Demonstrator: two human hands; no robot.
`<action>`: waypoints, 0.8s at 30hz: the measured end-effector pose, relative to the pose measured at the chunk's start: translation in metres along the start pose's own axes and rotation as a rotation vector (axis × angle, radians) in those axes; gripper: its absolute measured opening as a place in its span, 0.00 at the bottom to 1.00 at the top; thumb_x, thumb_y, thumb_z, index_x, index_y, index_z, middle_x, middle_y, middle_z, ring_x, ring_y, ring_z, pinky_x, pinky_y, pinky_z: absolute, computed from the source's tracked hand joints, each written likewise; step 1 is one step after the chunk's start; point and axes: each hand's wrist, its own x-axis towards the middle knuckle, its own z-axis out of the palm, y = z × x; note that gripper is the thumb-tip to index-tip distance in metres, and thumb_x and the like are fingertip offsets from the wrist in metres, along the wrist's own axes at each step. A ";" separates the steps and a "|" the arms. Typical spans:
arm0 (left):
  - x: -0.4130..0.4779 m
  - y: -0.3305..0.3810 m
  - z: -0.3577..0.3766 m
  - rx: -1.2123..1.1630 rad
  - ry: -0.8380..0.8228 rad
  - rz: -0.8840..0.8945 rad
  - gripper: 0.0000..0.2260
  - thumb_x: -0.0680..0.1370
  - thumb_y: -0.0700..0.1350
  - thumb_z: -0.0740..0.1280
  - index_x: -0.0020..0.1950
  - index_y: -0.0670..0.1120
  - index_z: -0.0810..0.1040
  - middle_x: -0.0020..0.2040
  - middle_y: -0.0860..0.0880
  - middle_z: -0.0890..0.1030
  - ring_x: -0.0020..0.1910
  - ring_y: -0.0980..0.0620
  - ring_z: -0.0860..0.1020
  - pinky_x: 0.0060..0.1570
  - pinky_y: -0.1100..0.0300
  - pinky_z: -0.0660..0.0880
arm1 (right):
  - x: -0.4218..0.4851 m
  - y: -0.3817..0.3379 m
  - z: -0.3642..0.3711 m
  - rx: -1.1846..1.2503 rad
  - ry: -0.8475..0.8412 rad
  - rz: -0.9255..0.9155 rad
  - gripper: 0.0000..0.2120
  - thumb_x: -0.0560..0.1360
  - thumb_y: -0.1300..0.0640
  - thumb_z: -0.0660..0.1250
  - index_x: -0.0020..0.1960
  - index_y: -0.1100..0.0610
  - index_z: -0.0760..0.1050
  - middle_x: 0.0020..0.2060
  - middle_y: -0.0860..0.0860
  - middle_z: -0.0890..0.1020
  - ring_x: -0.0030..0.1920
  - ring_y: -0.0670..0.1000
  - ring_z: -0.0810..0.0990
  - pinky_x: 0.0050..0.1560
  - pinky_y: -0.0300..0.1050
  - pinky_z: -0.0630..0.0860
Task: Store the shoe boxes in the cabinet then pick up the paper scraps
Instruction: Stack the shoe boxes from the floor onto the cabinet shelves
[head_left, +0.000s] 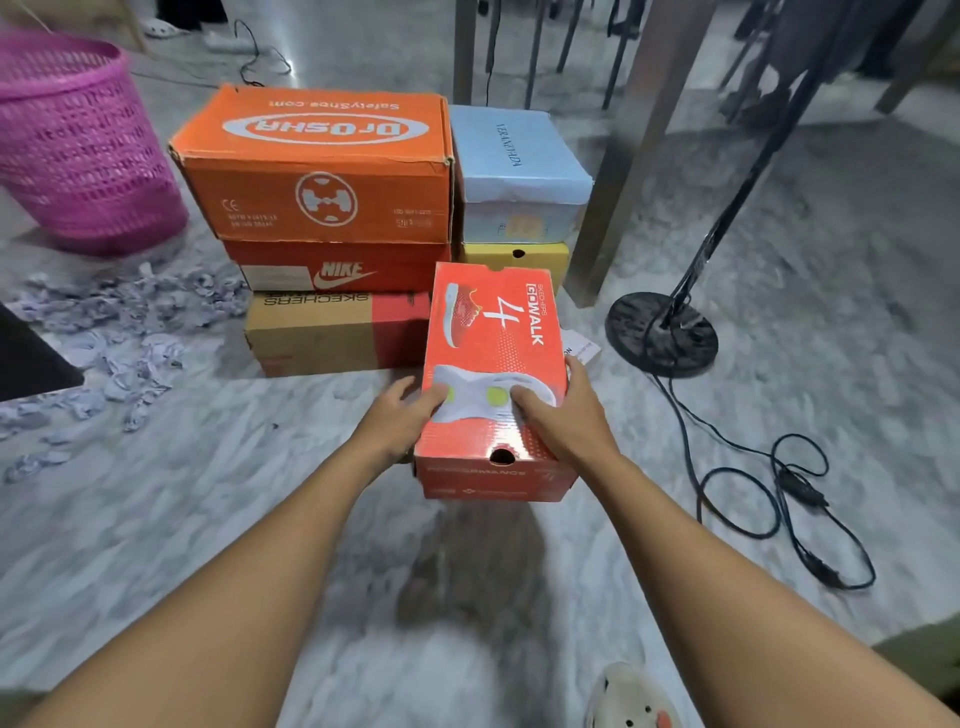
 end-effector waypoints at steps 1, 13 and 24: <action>-0.001 0.001 0.001 0.012 0.000 0.042 0.25 0.73 0.61 0.68 0.68 0.53 0.73 0.61 0.53 0.80 0.53 0.53 0.81 0.46 0.57 0.79 | 0.000 0.000 0.002 0.002 -0.013 -0.021 0.30 0.71 0.43 0.71 0.68 0.46 0.63 0.59 0.45 0.77 0.59 0.51 0.78 0.55 0.49 0.77; -0.076 -0.026 -0.048 0.004 0.429 0.032 0.25 0.70 0.63 0.68 0.67 0.64 0.67 0.57 0.61 0.80 0.55 0.53 0.80 0.59 0.53 0.75 | -0.006 -0.064 0.050 -0.034 -0.365 -0.304 0.33 0.72 0.51 0.75 0.72 0.53 0.65 0.56 0.44 0.73 0.55 0.44 0.73 0.53 0.35 0.66; -0.155 -0.072 -0.132 -0.240 0.894 -0.178 0.38 0.67 0.67 0.65 0.75 0.63 0.58 0.68 0.57 0.75 0.63 0.50 0.76 0.65 0.47 0.72 | -0.032 -0.165 0.167 -0.055 -0.975 -0.500 0.35 0.66 0.51 0.81 0.69 0.54 0.73 0.53 0.44 0.83 0.51 0.45 0.83 0.55 0.45 0.81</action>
